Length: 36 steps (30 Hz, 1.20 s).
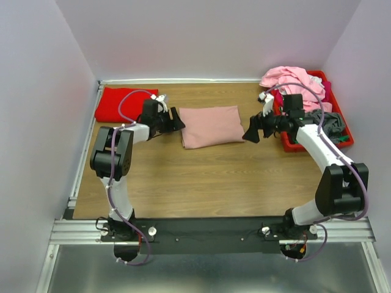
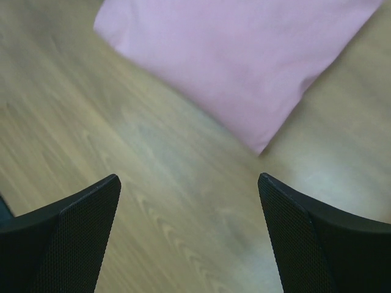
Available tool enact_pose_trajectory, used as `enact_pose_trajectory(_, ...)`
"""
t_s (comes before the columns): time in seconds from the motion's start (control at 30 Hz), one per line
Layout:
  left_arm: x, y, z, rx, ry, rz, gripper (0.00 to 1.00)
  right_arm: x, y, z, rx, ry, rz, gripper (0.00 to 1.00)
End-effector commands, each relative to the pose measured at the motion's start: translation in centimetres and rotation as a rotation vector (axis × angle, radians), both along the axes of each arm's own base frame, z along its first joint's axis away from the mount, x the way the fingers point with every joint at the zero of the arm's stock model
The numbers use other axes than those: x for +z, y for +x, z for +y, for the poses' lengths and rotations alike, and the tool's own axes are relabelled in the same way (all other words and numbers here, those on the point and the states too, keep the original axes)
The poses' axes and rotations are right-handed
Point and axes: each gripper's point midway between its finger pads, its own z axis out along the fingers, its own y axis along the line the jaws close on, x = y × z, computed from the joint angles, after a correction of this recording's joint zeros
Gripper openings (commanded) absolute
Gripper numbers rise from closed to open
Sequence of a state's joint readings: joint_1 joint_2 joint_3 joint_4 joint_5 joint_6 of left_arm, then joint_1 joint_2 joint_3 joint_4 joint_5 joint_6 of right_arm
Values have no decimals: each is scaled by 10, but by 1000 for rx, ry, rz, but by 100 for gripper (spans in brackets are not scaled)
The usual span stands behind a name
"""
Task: Fold and stack the t-shirts
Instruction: Fold the tshirt
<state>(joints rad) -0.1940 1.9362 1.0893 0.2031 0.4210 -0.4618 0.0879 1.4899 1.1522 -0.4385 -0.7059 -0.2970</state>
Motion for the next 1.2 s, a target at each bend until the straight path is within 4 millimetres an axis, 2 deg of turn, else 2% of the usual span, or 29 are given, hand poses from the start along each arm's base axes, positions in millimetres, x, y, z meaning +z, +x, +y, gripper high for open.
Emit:
enact_pose_trajectory(0.0,-18,8,-8,-18,-19,65,77,-3,-22,5,94,20,-24,100)
enact_pose_trajectory(0.07,-22,15,-11,-10,-31,117,77,2,-28,10,126,48,-34,100)
enact_pose_trajectory(0.2,-58,17,-16,15,12,252,76,-2,-30,7,135,44,-41,100)
enact_pose_trajectory(0.33,-63,18,-26,2,-6,271,73,-2,-30,2,123,48,-42,100)
enact_pose_trajectory(0.43,-64,18,-34,-32,-32,278,58,-2,-29,-1,113,44,-43,100)
enact_pose_trajectory(0.47,-63,16,-36,-48,-45,281,48,-3,-28,-3,103,39,-43,100)
enact_pose_trajectory(0.53,-64,12,-41,-89,-64,279,36,-3,-27,-6,94,35,-41,100)
enact_pose_trajectory(0.57,-62,12,-43,-103,-75,270,21,-3,-26,-7,89,34,-40,100)
enact_pose_trajectory(0.6,-58,12,-45,-122,-85,255,16,-3,-25,-8,85,33,-41,100)
enact_pose_trajectory(0.63,-56,10,-47,-140,-95,251,14,-3,-25,-8,85,34,-42,100)
enact_pose_trajectory(0.67,-42,14,-53,-189,-121,195,11,-3,-26,-8,83,33,-41,100)
enact_pose_trajectory(0.73,-26,17,-58,-237,-136,145,8,-2,-25,-10,78,33,-43,100)
enact_pose_trajectory(0.8,-7,25,-58,-257,-123,87,2,-3,-24,-12,71,34,-40,100)
enact_pose_trajectory(0.83,9,35,-49,-231,-66,37,0,-3,-24,-14,64,34,-39,100)
enact_pose_trajectory(0.87,15,40,-43,-208,-23,19,0,-3,-23,-15,62,33,-39,100)
enact_pose_trajectory(0.9,32,46,-35,-175,22,-19,0,-3,-23,-15,60,33,-41,100)
enact_pose_trajectory(0.93,33,55,-14,-89,144,-17,0,-2,-23,-16,58,34,-42,100)
enact_pose_trajectory(1.03,53,66,16,27,314,-52,0,-2,-23,-16,57,36,-40,100)
enact_pose_trajectory(1.07,54,67,36,98,396,-41,0,-3,-22,-17,56,35,-38,100)
enact_pose_trajectory(1.13,65,70,60,173,506,-58,0,-4,-22,-17,53,36,-33,100)
enact_pose_trajectory(1.17,69,71,66,190,535,-62,0,-4,-22,-17,55,36,-33,100)
